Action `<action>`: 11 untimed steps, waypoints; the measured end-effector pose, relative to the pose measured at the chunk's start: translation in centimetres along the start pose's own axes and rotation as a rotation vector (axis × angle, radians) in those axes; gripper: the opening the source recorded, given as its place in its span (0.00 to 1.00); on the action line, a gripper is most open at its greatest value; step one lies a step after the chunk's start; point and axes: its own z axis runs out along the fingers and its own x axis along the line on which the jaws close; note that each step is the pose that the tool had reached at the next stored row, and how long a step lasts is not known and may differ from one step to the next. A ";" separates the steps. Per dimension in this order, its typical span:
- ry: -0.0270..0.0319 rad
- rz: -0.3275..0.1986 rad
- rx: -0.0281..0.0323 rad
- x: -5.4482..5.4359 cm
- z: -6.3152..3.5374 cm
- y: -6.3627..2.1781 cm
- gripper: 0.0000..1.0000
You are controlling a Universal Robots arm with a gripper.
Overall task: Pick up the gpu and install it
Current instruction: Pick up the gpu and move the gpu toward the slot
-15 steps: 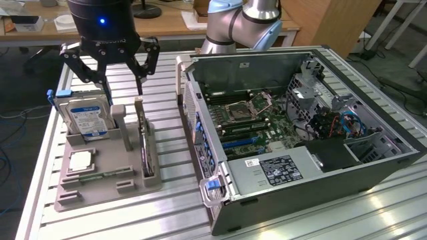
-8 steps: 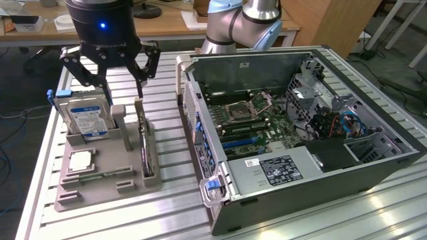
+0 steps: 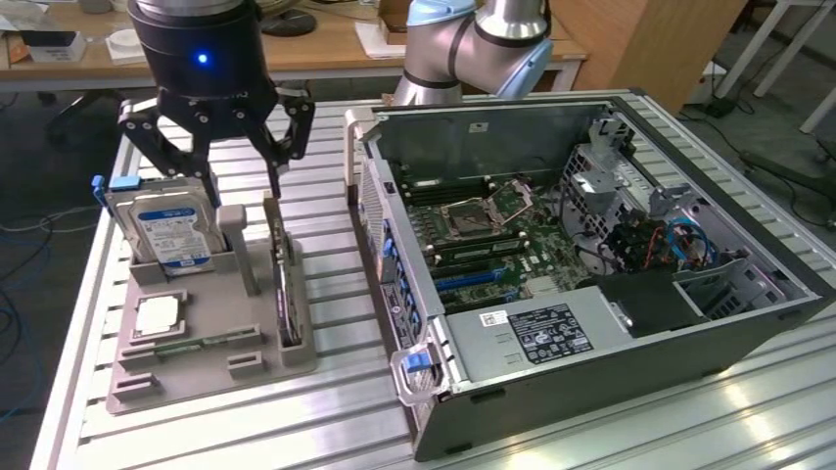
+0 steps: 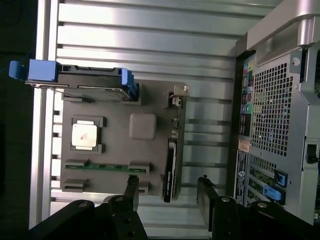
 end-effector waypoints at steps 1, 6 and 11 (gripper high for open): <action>0.0000 -0.001 0.0000 0.0 0.04 -0.07 0.59; 0.0001 -0.004 -0.0002 0.0 0.25 -0.37 0.59; 0.0002 -0.008 -0.0002 0.0 0.44 -0.63 0.59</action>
